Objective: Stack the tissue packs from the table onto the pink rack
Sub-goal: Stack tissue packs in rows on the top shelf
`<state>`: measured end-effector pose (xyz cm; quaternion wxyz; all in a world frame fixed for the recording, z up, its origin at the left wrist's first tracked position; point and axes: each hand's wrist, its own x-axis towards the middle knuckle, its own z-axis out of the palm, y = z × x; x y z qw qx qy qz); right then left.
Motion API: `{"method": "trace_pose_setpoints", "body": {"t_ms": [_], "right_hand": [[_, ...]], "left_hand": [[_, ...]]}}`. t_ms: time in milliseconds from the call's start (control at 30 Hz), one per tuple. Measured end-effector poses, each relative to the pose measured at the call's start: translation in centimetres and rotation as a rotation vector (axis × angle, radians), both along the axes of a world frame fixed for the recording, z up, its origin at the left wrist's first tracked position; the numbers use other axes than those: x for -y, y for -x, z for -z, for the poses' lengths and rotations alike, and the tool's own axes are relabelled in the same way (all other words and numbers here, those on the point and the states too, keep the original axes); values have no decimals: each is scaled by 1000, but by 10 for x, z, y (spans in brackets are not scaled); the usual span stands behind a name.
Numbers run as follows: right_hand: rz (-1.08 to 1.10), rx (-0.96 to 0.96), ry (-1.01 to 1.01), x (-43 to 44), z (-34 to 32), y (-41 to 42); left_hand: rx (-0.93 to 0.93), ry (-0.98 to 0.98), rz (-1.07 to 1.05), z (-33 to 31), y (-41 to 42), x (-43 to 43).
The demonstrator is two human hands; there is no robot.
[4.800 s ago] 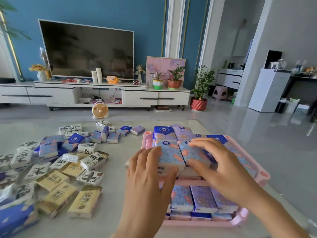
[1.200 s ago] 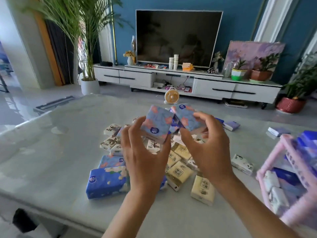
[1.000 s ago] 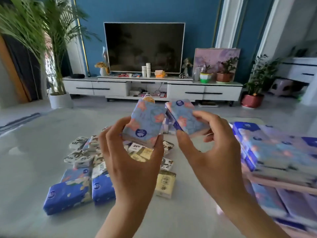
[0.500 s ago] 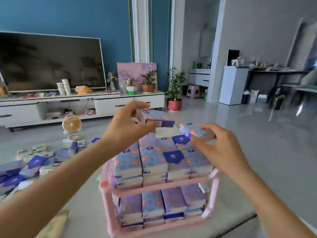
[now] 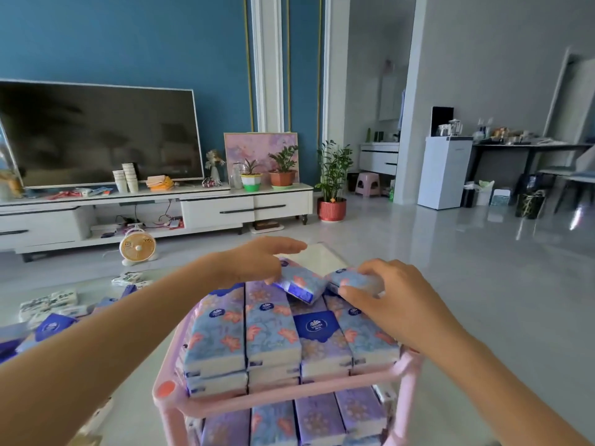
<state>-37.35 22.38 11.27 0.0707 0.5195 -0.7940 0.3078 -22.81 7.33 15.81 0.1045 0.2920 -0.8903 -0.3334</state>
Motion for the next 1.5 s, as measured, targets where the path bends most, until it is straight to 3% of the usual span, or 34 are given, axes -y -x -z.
{"method": "trace_pose_setpoints", "body": {"t_ms": [167,300,433,633,867,1167,1333,1500], "right_hand": [[-65,95,1,-2,10,6],[-97,111,11,-2,12,6],[-111,89,45,0,13,5],[-127,94,65,8,15,5],[-173,112,99,11,20,6],[-182,109,124,13,22,6],[-214,41,232,-2,1,-16],[-503,84,329,-22,-13,-84]], "left_hand": [[38,123,-228,10,8,-8],[193,319,-144,16,11,-14],[212,292,-78,15,11,-17],[285,101,8,10,11,-15],[312,81,49,11,7,-10],[164,6,20,8,3,-9],[-175,118,-117,3,-28,-12],[-428,232,-336,18,-114,-11]]}}
